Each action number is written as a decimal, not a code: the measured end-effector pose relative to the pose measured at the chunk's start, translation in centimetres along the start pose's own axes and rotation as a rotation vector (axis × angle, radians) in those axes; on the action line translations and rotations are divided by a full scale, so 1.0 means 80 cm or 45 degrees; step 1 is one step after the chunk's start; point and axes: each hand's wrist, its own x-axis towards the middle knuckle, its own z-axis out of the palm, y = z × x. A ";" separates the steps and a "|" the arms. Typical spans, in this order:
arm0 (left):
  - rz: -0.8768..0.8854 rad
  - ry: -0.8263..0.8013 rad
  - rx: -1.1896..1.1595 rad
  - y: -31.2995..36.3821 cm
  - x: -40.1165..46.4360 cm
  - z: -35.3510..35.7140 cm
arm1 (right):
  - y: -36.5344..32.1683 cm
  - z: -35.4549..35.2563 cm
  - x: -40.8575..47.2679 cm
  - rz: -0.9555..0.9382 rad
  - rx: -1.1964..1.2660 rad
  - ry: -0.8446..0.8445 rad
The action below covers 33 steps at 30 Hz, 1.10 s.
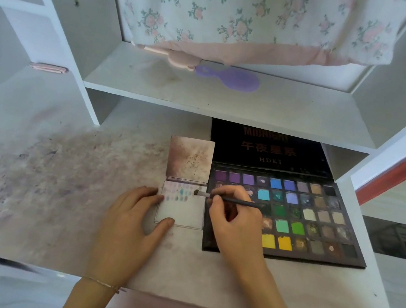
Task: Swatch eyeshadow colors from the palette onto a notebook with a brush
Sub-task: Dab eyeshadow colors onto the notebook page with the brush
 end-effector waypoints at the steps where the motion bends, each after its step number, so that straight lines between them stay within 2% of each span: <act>1: 0.001 0.001 0.003 0.000 0.000 0.000 | 0.001 0.002 0.000 0.016 0.000 -0.012; 18: -0.005 -0.006 0.010 0.000 0.000 -0.002 | 0.005 0.007 0.001 0.028 -0.182 -0.085; 33: 0.002 0.008 -0.017 0.000 0.000 -0.001 | 0.006 0.008 0.001 0.030 -0.187 -0.107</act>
